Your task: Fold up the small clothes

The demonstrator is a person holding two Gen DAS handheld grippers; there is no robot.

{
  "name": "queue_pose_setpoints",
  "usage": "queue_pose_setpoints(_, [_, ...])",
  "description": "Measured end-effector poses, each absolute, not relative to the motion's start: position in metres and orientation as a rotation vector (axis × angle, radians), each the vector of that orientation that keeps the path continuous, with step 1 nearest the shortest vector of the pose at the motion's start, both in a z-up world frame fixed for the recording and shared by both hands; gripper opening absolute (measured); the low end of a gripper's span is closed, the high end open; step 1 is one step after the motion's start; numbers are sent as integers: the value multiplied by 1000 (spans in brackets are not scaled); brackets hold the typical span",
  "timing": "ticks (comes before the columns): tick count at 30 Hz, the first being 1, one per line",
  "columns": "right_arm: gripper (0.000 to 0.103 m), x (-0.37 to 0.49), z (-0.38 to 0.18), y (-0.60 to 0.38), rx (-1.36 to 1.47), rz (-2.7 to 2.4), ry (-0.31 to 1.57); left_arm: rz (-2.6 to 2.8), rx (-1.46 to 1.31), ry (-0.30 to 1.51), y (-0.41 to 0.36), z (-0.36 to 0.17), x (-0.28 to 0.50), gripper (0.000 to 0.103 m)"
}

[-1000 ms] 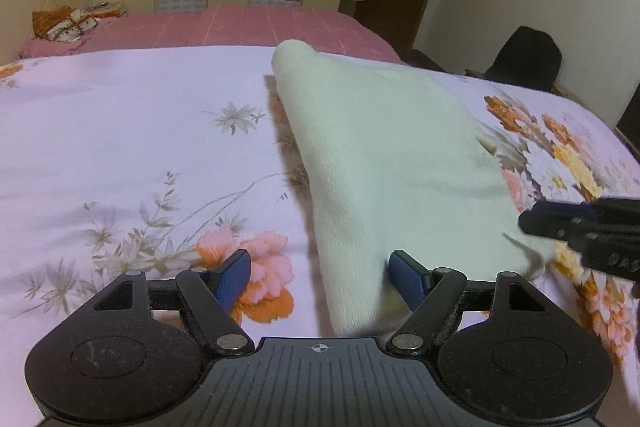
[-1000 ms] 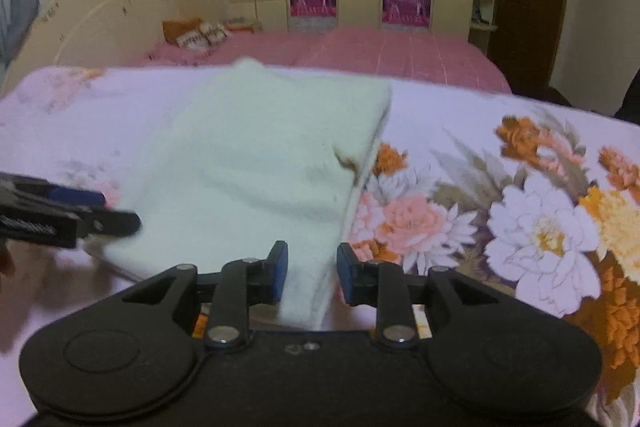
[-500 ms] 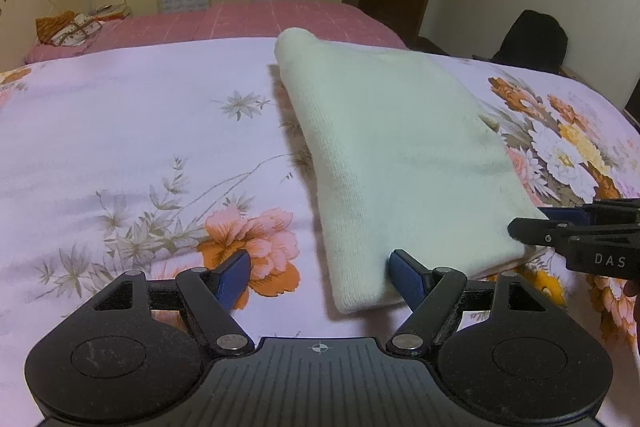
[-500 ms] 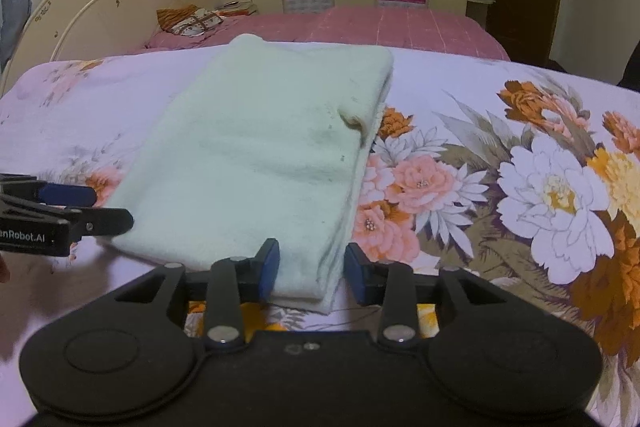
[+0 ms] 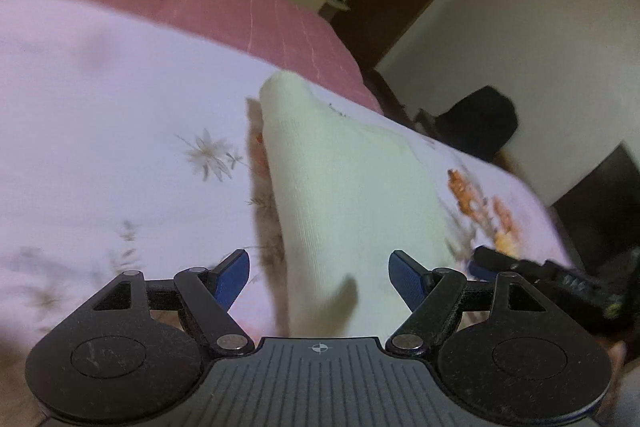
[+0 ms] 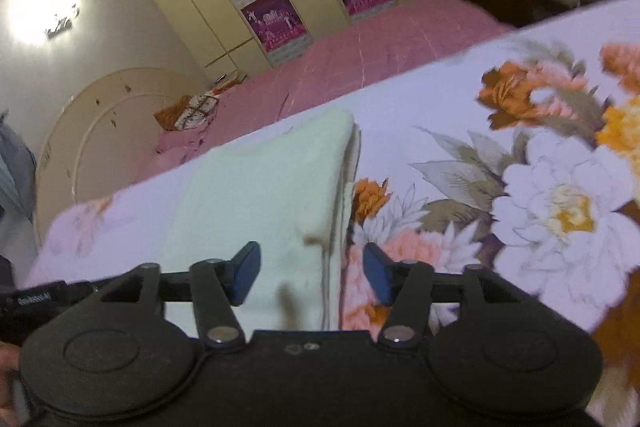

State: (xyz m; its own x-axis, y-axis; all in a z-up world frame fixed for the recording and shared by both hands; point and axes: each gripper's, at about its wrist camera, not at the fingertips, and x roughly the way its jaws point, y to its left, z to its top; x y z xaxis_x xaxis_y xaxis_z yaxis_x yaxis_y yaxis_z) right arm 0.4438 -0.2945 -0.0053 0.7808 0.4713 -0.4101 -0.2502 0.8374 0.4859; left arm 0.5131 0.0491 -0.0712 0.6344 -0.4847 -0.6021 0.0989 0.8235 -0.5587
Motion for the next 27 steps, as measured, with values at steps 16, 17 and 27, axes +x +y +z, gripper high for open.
queue_pose_setpoints(16, [62,514,-35,-293,535,562,638,-388,-530,845,32,-98,563,70])
queue_pose_setpoints(17, [62,515,-34,-291,530,566,640,-387,-518,846,31,-97,563,70])
queue_pose_setpoints(27, [57,519,-35,-295,567,618,669,-408,-407,852,21,-88,559,67])
